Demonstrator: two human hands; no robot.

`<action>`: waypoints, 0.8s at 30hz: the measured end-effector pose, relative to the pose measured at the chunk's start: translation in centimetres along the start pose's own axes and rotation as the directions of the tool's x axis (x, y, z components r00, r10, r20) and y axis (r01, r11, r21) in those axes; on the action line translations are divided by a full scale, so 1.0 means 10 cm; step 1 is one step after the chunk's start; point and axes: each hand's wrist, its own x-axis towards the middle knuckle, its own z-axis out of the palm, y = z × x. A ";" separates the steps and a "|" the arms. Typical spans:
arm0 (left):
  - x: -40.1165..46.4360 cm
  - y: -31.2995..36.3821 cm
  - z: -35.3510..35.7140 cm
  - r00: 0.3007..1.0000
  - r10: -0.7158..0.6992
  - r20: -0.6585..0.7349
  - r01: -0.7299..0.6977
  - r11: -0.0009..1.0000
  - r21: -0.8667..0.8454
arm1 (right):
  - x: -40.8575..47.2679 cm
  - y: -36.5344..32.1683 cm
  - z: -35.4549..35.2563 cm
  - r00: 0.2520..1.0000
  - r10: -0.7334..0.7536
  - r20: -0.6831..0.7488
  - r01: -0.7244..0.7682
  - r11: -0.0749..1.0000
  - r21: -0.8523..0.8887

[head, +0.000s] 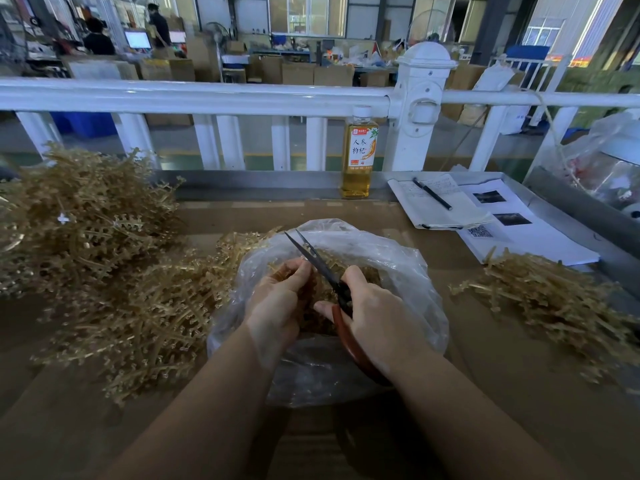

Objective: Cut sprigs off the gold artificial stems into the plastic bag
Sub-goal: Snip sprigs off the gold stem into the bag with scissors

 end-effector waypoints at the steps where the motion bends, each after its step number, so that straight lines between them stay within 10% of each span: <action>1: 0.00 0.00 0.00 1.000 0.001 0.017 -0.001 1.000 -0.013 | 0.00 0.00 0.00 1.000 -0.003 -0.005 0.003 1.000 0.002; 24: -0.05 0.01 0.02 0.999 0.025 -0.041 -0.025 1.000 0.007 | 0.00 0.04 -0.03 0.999 0.011 0.037 -0.012 1.000 0.017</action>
